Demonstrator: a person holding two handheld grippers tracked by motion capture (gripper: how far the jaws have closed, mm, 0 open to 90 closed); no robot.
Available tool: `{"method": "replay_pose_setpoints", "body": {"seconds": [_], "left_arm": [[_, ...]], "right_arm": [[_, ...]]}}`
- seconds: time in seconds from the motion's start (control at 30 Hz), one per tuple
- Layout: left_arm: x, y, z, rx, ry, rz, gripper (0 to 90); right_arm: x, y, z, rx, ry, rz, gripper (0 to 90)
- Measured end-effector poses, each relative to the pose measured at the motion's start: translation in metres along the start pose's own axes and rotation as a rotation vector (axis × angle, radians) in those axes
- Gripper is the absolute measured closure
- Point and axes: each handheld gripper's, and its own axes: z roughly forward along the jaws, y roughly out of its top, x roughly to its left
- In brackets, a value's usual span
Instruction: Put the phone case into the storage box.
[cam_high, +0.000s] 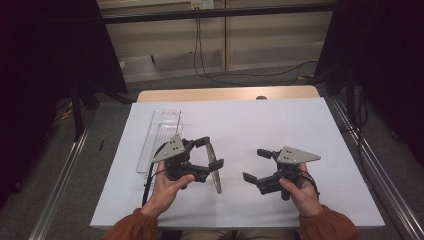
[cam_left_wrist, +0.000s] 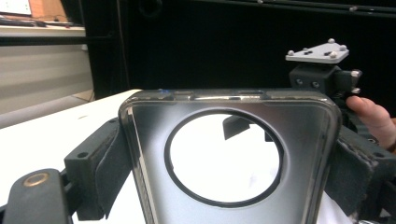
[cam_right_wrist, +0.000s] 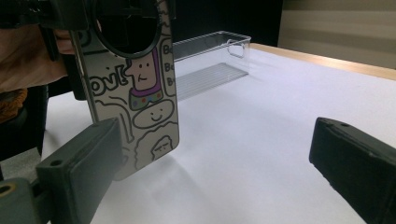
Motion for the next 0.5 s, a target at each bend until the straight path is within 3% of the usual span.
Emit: {"method": "replay_pose_setpoints", "body": {"seconds": [0.2, 0.3, 0.5], "left_arm": [[0.002, 0.002, -0.004, -0.009, 0.014, -0.012, 12.2], [0.003, 0.003, -0.007, -0.020, 0.050, -0.046, 12.2], [0.006, 0.004, -0.011, -0.014, 0.091, -0.054, 12.1]], "right_arm": [[-0.002, -0.001, -0.006, -0.008, -0.038, 0.006, 2.2], [-0.003, -0.002, -0.009, -0.015, -0.065, 0.007, 1.9], [-0.004, -0.006, -0.017, -0.020, -0.091, 0.013, 1.8]]}}
